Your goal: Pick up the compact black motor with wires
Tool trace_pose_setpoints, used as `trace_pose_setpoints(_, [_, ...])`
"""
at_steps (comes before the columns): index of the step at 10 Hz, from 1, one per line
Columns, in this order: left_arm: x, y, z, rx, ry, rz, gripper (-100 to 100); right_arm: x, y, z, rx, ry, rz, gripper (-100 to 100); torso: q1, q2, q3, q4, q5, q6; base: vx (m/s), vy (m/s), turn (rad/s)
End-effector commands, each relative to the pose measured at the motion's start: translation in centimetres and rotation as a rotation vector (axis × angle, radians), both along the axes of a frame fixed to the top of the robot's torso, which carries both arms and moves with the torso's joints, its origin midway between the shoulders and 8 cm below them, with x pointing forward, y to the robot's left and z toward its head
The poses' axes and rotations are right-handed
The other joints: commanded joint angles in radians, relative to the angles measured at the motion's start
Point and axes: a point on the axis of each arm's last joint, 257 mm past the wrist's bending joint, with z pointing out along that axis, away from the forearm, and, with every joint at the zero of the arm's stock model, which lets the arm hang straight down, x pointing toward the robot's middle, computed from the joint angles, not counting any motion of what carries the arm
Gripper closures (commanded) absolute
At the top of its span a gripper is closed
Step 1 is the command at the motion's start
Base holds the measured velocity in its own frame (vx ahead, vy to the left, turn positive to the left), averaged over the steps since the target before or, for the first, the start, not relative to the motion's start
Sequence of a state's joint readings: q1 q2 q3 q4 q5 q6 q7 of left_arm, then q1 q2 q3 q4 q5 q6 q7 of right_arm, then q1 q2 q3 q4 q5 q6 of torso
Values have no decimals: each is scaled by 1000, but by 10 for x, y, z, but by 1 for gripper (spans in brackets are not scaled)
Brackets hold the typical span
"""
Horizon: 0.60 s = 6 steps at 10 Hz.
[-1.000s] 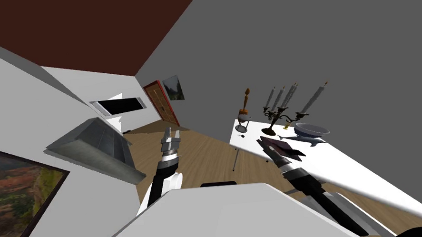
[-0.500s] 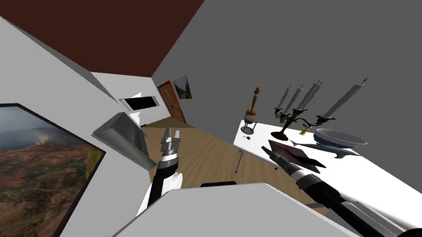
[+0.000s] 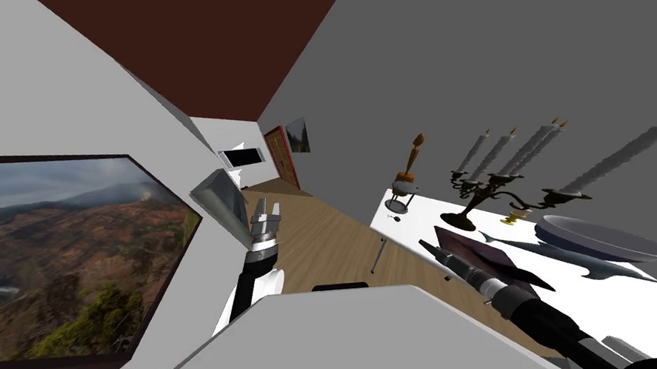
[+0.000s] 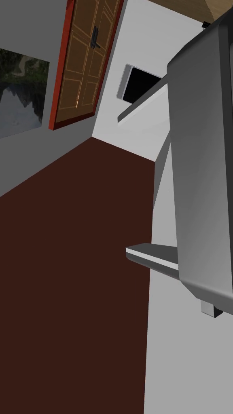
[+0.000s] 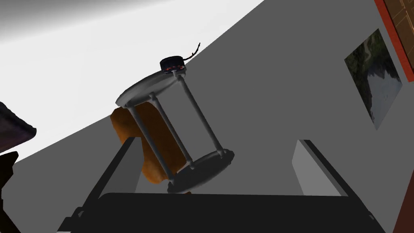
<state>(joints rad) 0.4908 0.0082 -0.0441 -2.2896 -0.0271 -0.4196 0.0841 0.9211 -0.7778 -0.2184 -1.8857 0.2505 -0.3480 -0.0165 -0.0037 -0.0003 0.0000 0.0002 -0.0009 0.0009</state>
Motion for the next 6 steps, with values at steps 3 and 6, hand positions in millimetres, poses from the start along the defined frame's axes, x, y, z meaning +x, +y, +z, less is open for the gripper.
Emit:
trace_pose_setpoints(3, [0, 0, 0, 0, 0, 0, 0, -38, -39, -25, -97, 148, -7, -100, 1, 0, 0, 0, 0, 0, -32, -27, 271])
trace_pose_setpoints(6, [0, 0, 0, 0, 0, 0, 0, -53, -57, -33, -151, 219, 8, -100, 0, 0, 0, 0, 0, -1, -26, -31, 241])
